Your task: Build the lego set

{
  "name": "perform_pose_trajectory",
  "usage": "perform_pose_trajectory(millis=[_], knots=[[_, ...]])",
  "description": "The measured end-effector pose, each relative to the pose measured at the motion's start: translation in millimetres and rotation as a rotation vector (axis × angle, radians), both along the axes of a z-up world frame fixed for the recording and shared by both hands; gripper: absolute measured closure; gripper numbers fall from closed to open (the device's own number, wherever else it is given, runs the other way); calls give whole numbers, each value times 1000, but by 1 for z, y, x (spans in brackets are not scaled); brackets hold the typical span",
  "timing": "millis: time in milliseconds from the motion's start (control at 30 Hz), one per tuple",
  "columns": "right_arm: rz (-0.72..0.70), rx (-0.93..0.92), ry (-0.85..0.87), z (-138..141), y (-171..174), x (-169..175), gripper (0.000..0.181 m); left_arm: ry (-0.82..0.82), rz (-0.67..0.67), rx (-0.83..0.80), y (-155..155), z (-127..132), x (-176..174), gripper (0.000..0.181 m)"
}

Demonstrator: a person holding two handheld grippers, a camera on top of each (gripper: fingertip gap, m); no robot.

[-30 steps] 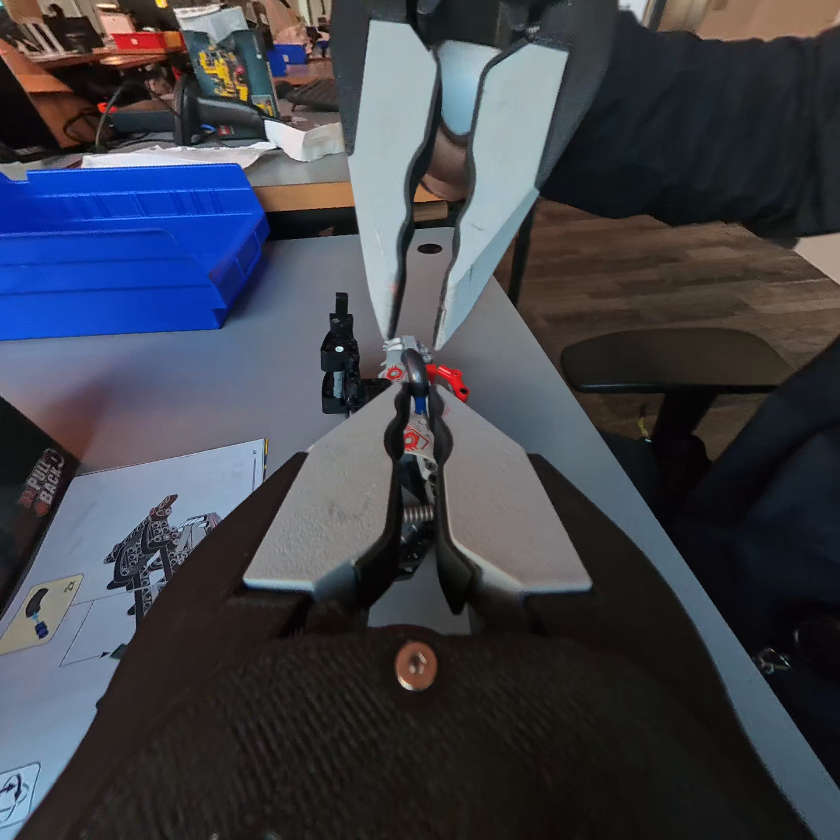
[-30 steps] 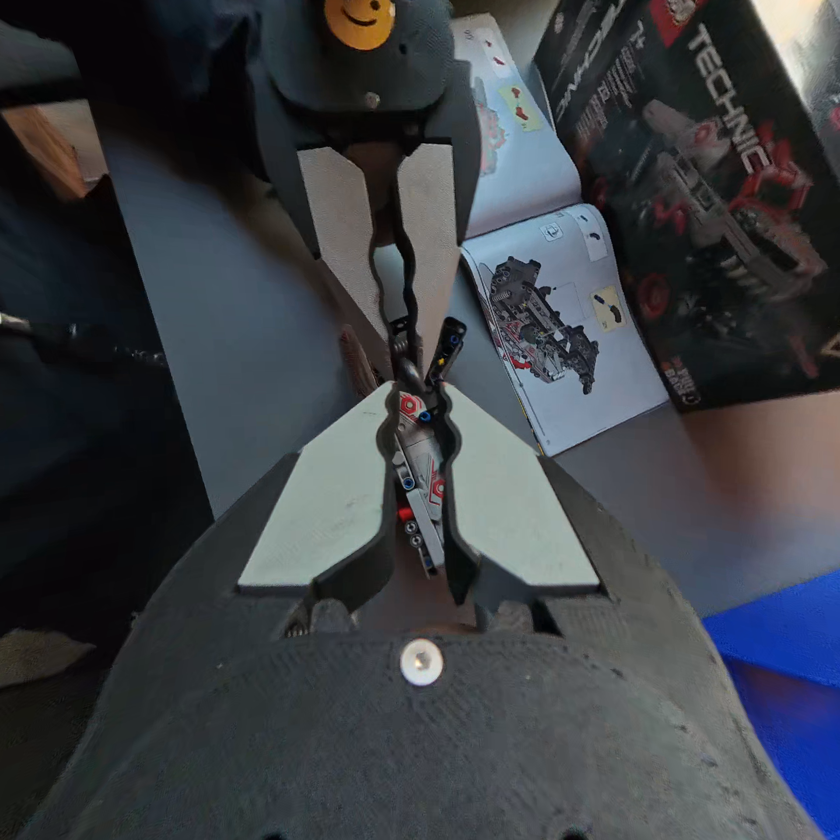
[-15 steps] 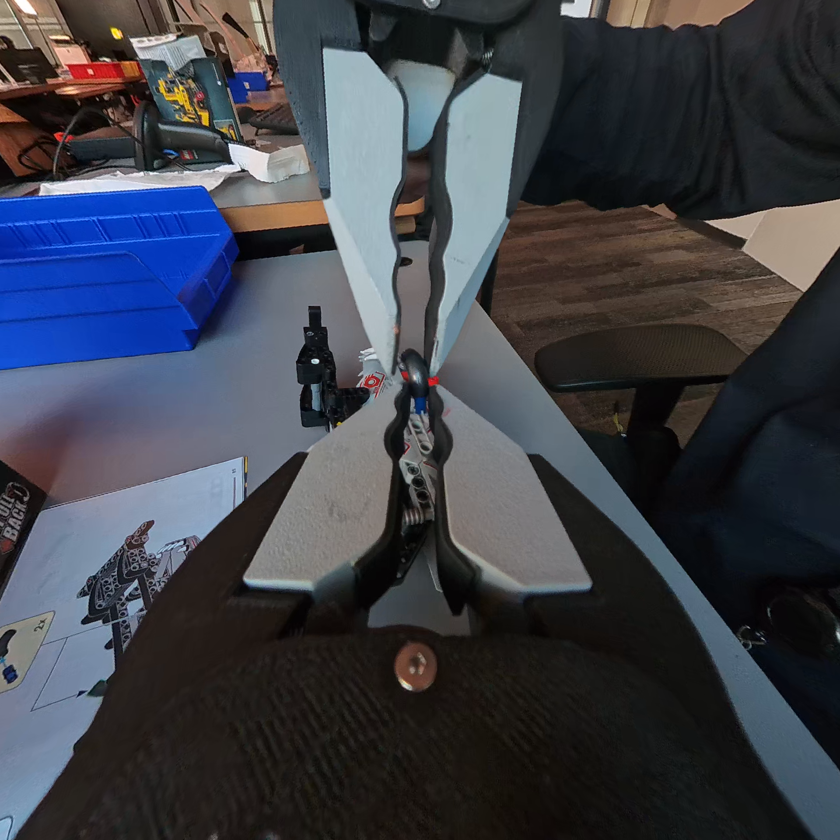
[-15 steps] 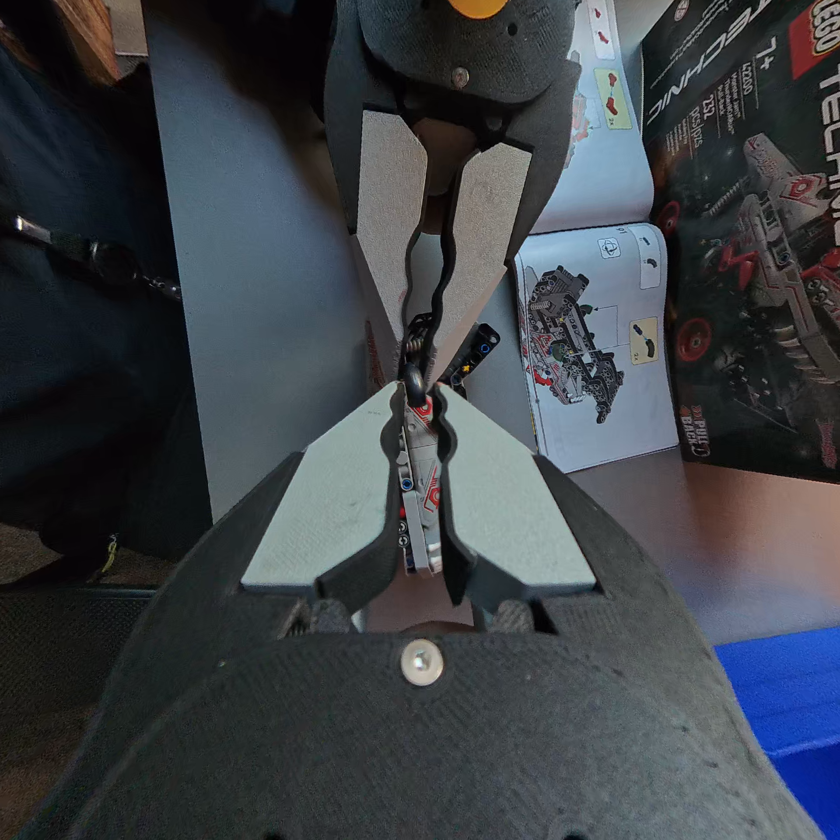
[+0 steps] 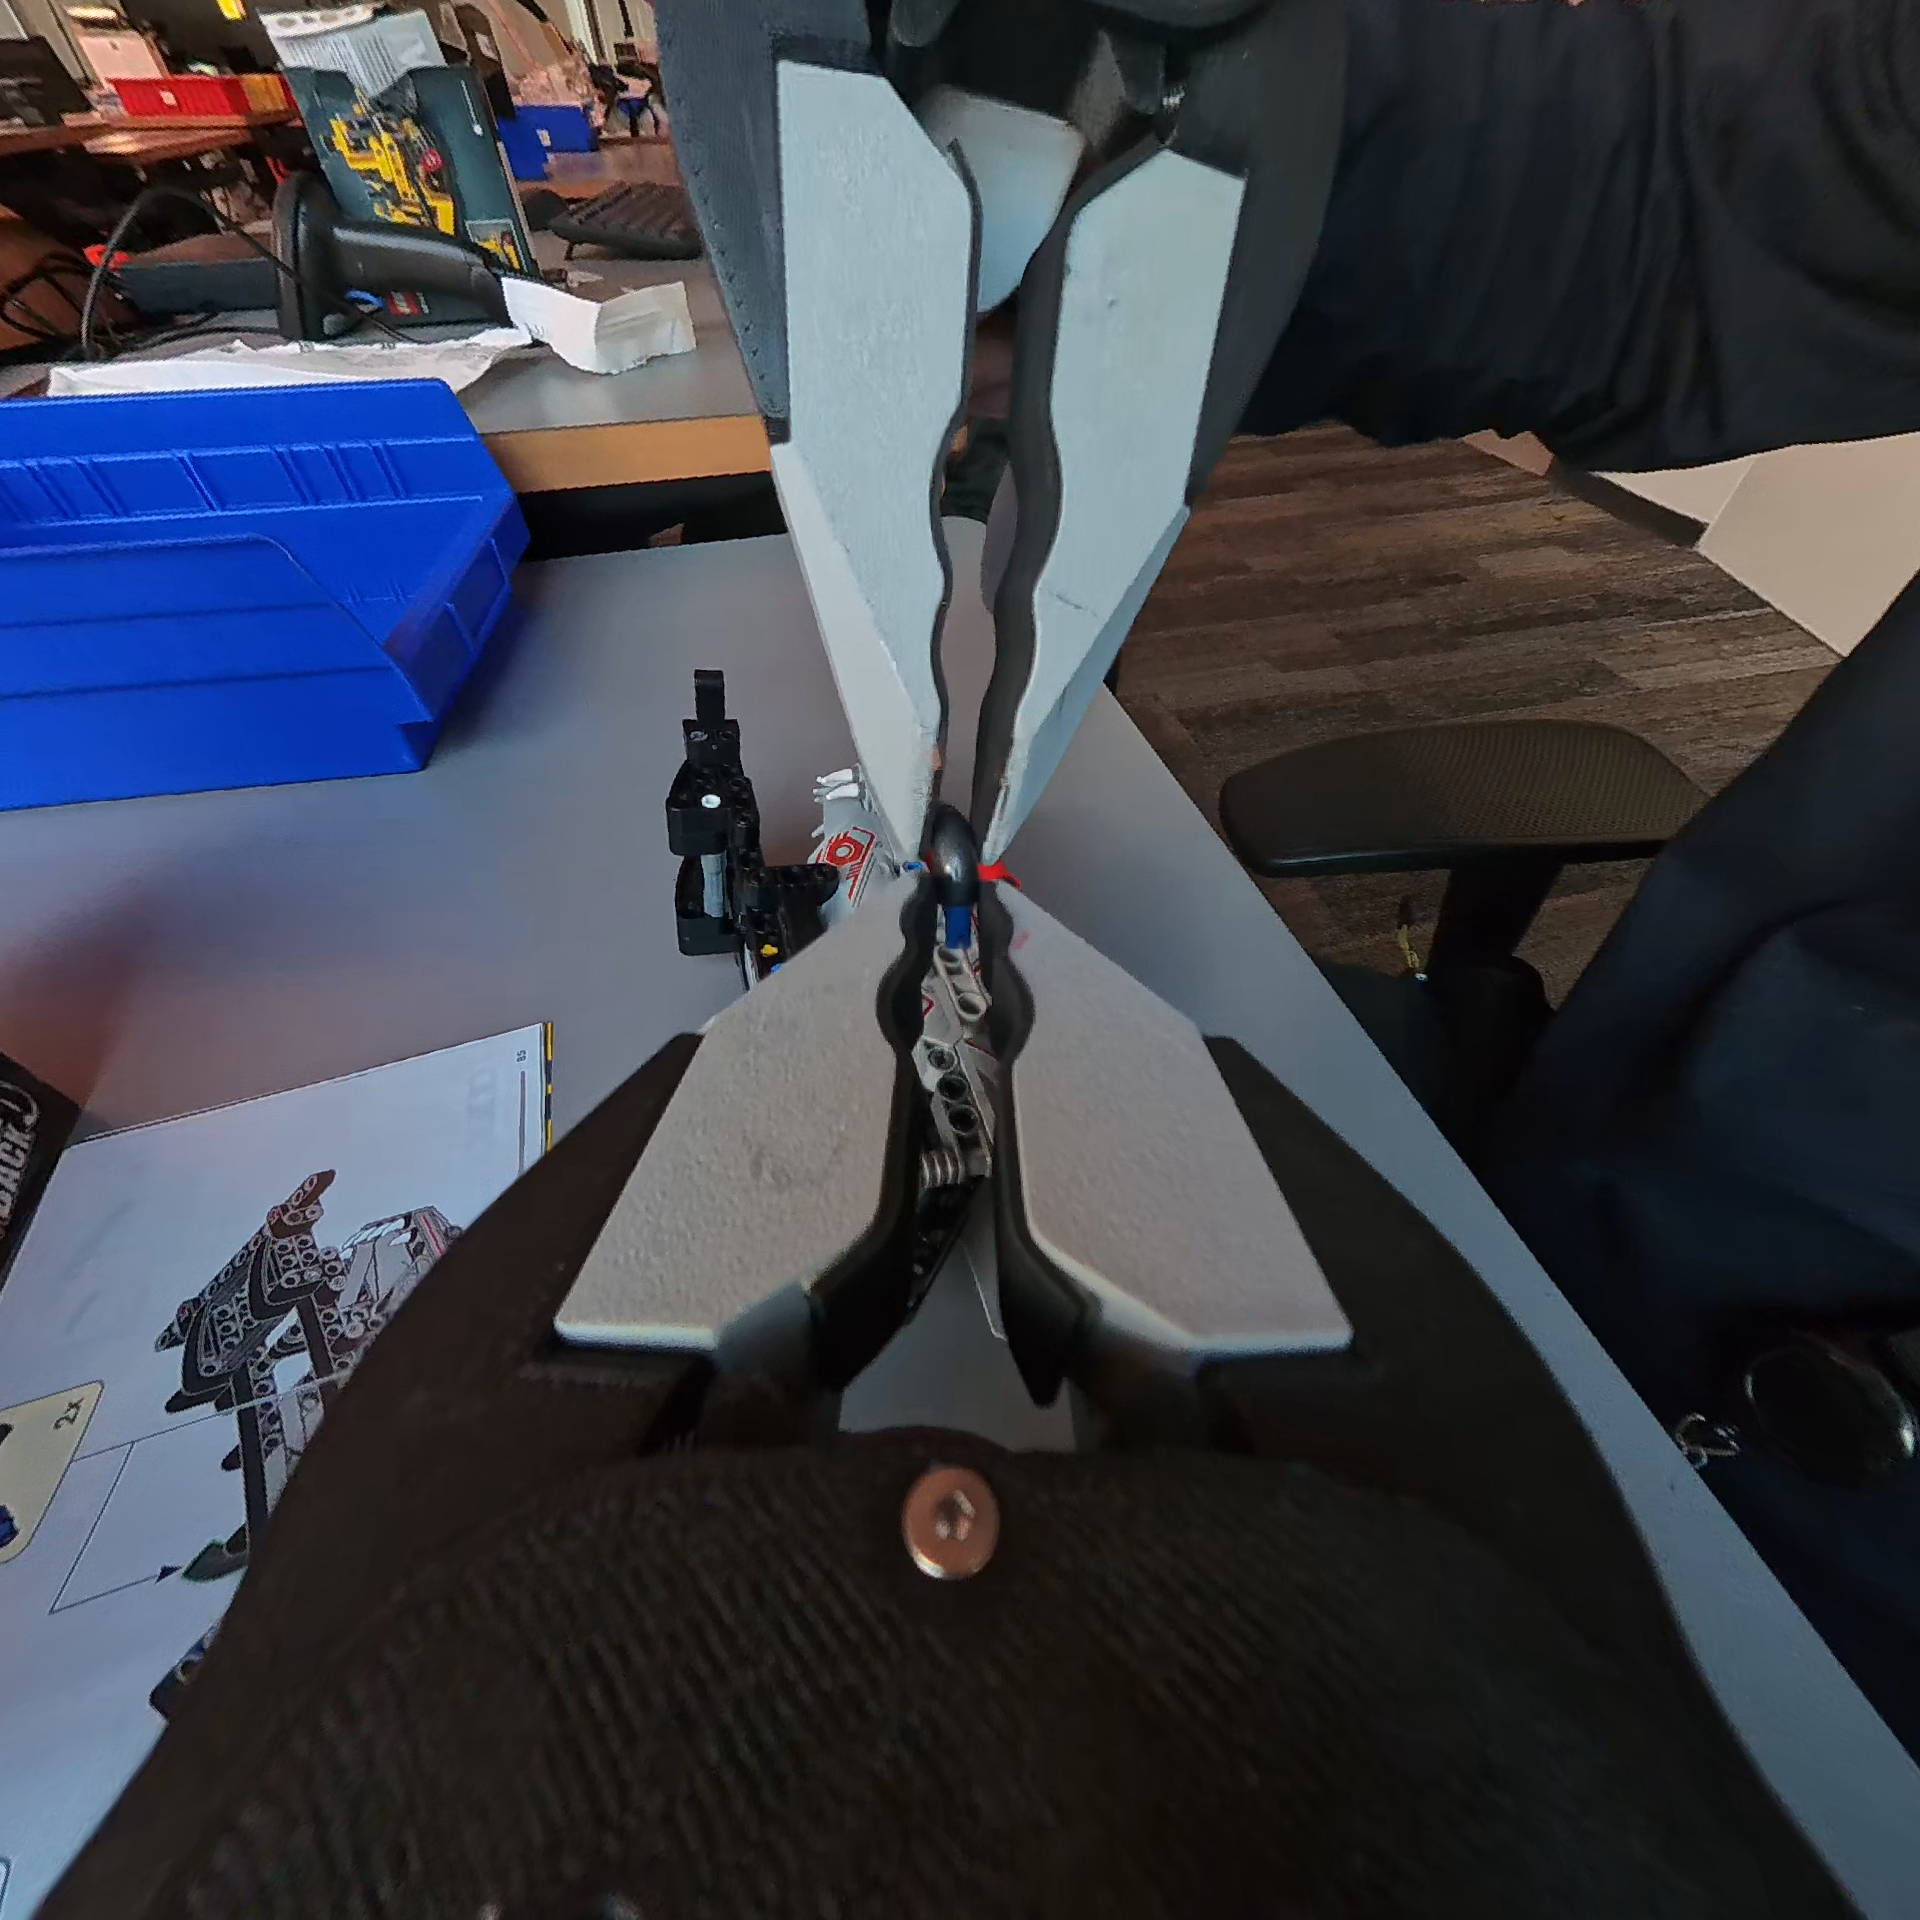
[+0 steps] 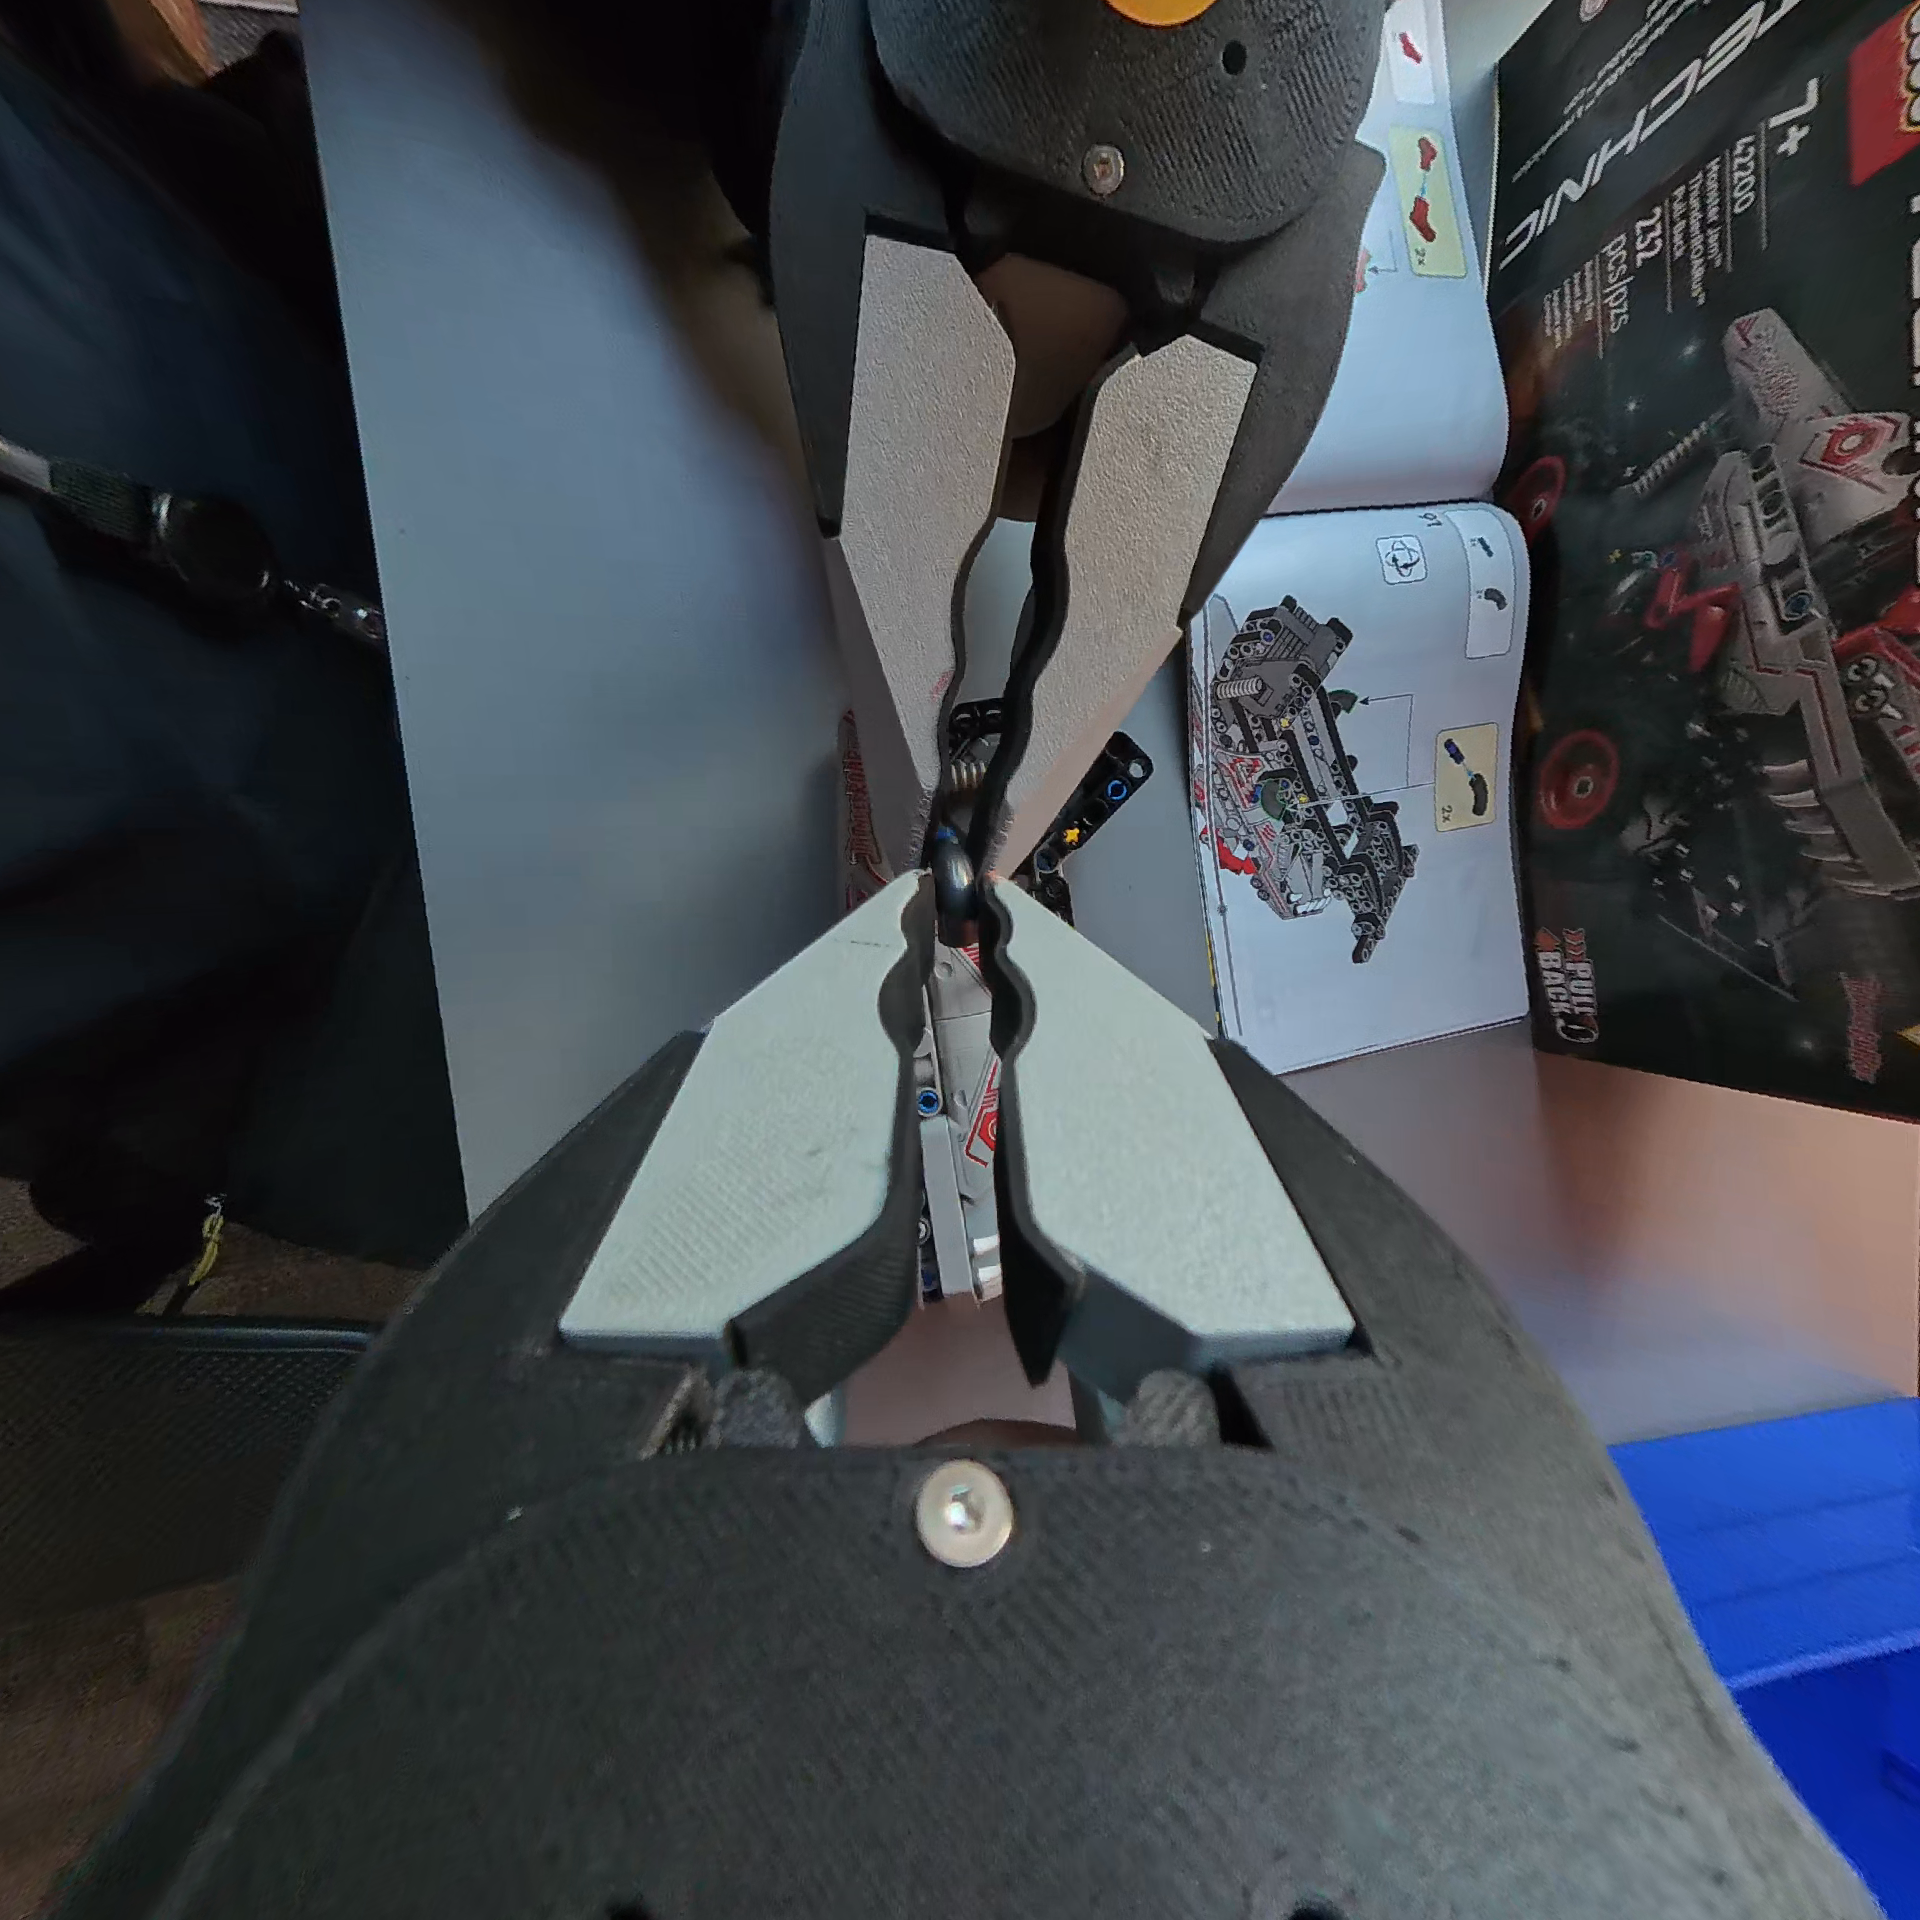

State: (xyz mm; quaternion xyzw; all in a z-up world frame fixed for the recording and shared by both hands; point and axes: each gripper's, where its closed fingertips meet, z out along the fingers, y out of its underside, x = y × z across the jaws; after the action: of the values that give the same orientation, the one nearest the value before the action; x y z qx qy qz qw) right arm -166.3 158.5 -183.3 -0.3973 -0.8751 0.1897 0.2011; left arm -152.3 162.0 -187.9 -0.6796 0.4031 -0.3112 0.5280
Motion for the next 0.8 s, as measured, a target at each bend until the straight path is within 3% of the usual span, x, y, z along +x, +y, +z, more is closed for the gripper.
perform_pose_trajectory(millis=[133,267,533,633,800], knots=[[-48,49,3,-1,18,-1,176,12,85,-45,13,1,-16,167],[-98,73,-78,-12,41,3,177,172,173,-177,31,-26,-34,148],[-26,147,-223,-27,37,3,177,391,122,-199,38,-48,-21,163],[-6,211,-272,-27,39,3,177,395,83,-222,35,-50,-16,168],[37,279,-305,-24,36,3,177,422,94,-248,33,-61,-19,163]])
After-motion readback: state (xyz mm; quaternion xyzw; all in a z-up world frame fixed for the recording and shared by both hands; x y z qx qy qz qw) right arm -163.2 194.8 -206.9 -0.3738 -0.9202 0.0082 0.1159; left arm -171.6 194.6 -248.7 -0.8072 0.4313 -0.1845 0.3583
